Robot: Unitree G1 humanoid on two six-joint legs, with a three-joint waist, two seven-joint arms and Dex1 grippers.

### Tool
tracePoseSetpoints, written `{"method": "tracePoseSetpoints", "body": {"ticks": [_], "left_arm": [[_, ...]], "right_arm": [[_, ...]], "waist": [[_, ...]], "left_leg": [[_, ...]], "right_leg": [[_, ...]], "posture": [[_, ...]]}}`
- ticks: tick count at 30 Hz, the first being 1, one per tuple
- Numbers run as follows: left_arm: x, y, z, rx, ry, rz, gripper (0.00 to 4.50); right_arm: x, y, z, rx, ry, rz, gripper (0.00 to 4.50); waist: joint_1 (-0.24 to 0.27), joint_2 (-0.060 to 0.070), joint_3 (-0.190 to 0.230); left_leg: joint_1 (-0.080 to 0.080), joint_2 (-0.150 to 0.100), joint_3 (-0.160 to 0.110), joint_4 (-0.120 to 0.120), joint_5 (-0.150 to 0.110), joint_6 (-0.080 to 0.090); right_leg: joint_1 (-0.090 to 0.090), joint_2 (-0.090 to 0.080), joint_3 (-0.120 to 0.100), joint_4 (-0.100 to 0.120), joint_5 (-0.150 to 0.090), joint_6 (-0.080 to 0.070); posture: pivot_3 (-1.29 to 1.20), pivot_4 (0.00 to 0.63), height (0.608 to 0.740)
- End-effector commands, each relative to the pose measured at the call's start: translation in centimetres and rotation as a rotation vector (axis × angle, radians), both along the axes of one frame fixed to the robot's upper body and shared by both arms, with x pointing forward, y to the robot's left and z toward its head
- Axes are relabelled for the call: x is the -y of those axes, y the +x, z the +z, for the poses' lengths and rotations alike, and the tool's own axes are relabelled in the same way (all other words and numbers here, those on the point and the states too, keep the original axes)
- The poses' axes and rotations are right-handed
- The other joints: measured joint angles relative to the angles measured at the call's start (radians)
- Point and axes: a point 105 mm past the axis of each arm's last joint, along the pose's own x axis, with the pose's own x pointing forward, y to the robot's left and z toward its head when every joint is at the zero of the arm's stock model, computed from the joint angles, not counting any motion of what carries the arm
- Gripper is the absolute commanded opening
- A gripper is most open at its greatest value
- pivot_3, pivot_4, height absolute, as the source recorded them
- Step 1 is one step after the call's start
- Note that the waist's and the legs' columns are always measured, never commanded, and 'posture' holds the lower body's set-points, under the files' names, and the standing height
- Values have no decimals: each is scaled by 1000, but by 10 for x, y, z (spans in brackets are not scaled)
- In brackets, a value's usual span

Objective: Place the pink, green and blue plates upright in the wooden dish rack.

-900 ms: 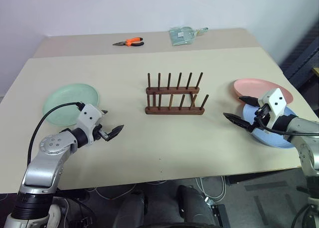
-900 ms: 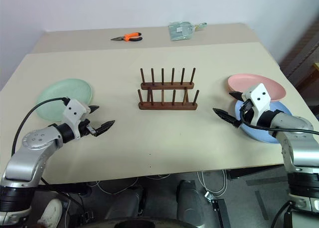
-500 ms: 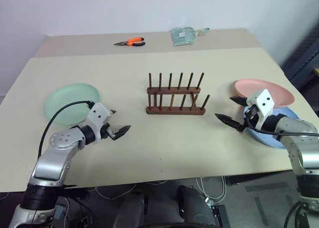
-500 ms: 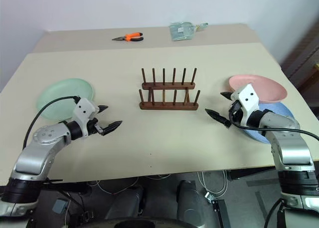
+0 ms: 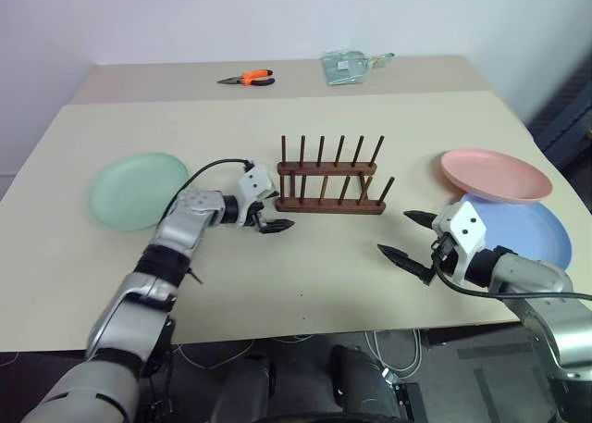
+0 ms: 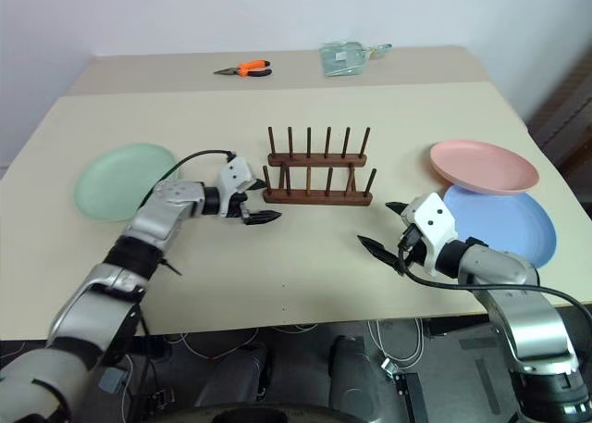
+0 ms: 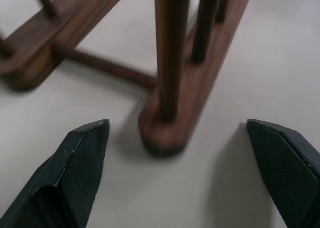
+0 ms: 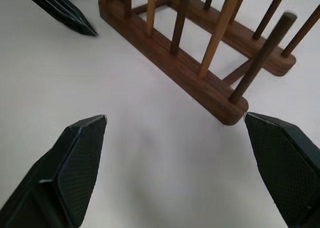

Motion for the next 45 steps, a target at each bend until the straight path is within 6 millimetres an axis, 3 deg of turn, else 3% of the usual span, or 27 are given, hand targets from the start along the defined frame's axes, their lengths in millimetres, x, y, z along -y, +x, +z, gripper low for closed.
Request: {"method": "tracePoseSetpoints", "body": {"ticks": [1, 7, 16, 21, 24, 26, 29, 31, 35, 39, 42, 45], "left_arm": [[9, -4, -17, -43, 37, -48, 3621], [13, -23, -17, -36, 22, -147, 837], [18, -86, -6, -64, 38, -324, 784], [9, -81, -11, -59, 92, -255, 3142], [-7, -73, -16, -32, 168, -180, 4500], [-21, -75, -18, -54, 186, -143, 4500], [-41, -89, -15, -126, 169, -106, 3567], [-45, -108, -13, -173, 140, -129, 2595], [-22, -134, -9, -195, 72, -158, 555], [8, -142, -16, -145, 64, -174, 555], [21, -120, -23, -99, 60, -47, 555], [21, -82, -30, -35, 80, 168, 555]], "right_arm": [[0, -6, 13, 54, -6, -17, 4500], [12, -12, 15, 44, -56, -33, 4500], [34, -21, 13, -21, -115, -53, 4500], [38, -26, 3, -79, -140, -45, 4500], [45, -33, -8, -145, -172, -44, 3578], [46, -40, -13, -181, -196, -23, 2685], [41, -50, -17, -218, -190, 13, 1113], [33, -52, -19, -214, -198, 42, 69], [16, -46, -33, -200, -216, 89, 0], [10, -28, -48, -187, -220, 49, 0], [11, -9, -55, -154, -239, -2, 0], [5, 16, -51, -76, -229, -37, 0]], "waist": [[0, 0, 0], [-1, 0, 0], [-1, 2, -1], [0, 1, -1], [-1, 2, -1], [-3, 2, -1], [-15, 2, -1], [-28, 3, -2], [-26, 4, -2], [0, 3, -2], [5, 3, -2], [1, 2, -3]], "left_leg": [[0, 0, -1, 0, 0, 0], [1, -1, -1, 0, -1, 1], [1, 0, -1, 0, -1, 2], [1, 0, -2, 1, -1, 2], [1, 0, -2, 1, -1, 2], [1, 0, -2, 1, -1, 2], [1, 1, -1, -2, -2, 2], [1, 2, 0, -3, -2, 3], [1, 6, 0, -3, -3, 3], [0, 4, 0, 2, -3, 3], [1, -1, -1, 3, -3, 3], [2, -1, -2, 4, -3, 3]], "right_leg": [[1, 0, 0, 0, -1, 1], [2, -1, 0, 0, -3, 5], [2, -1, 0, 0, -4, 5], [3, -1, -1, 0, -6, 3], [3, -1, -1, 0, -6, 3], [3, -1, -1, 0, -6, 3], [3, -1, -1, 0, -6, 3], [3, 0, 0, 1, -6, 3], [3, 0, 0, 0, -7, 3], [3, -1, -1, -1, -7, 3], [5, -3, 0, -2, -7, 4], [7, -3, -1, -1, -7, 4]], "posture": [[0, 150, 740], [0, 150, 740], [0, 150, 740], [0, 150, 740], [0, 150, 740], [0, 150, 740], [0, 150, 740], [0, 150, 740], [0, 150, 740], [0, 150, 740], [0, 150, 740], [0, 150, 740]]}}
